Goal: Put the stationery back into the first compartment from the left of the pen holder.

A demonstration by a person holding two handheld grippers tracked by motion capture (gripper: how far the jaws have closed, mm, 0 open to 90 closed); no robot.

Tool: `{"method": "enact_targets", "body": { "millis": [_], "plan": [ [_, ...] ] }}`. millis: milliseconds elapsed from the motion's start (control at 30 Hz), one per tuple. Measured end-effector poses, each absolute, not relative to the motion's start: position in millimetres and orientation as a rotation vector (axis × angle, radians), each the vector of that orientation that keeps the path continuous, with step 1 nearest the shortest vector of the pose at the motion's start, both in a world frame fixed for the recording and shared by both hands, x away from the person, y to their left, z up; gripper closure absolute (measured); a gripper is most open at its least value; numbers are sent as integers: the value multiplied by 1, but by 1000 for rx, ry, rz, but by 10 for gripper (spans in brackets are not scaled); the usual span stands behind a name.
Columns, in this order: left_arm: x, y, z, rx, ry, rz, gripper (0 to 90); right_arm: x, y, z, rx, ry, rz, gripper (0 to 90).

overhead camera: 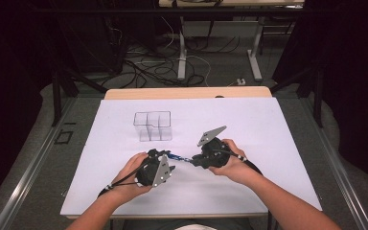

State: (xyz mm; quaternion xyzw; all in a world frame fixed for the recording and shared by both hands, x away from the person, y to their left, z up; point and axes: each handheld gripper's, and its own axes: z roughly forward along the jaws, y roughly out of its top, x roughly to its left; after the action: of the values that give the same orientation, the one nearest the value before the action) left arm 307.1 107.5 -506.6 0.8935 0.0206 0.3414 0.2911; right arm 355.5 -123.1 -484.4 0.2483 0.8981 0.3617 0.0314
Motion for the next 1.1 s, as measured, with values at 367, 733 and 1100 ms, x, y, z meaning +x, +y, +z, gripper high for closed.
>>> {"method": "enact_targets", "body": {
  "millis": [367, 733, 1100],
  "plan": [
    [302, 90, -513, 2437, -87, 970, 507, 355, -122, -485, 755, 2773, 1113, 804],
    [302, 80, -518, 2439, -195, 1045, 579, 355, -121, -487, 750, 2781, 1122, 804],
    [301, 75, -523, 2481, -261, 1077, 724, 354, -118, -488, 741, 2797, 1131, 804]
  ]
}}
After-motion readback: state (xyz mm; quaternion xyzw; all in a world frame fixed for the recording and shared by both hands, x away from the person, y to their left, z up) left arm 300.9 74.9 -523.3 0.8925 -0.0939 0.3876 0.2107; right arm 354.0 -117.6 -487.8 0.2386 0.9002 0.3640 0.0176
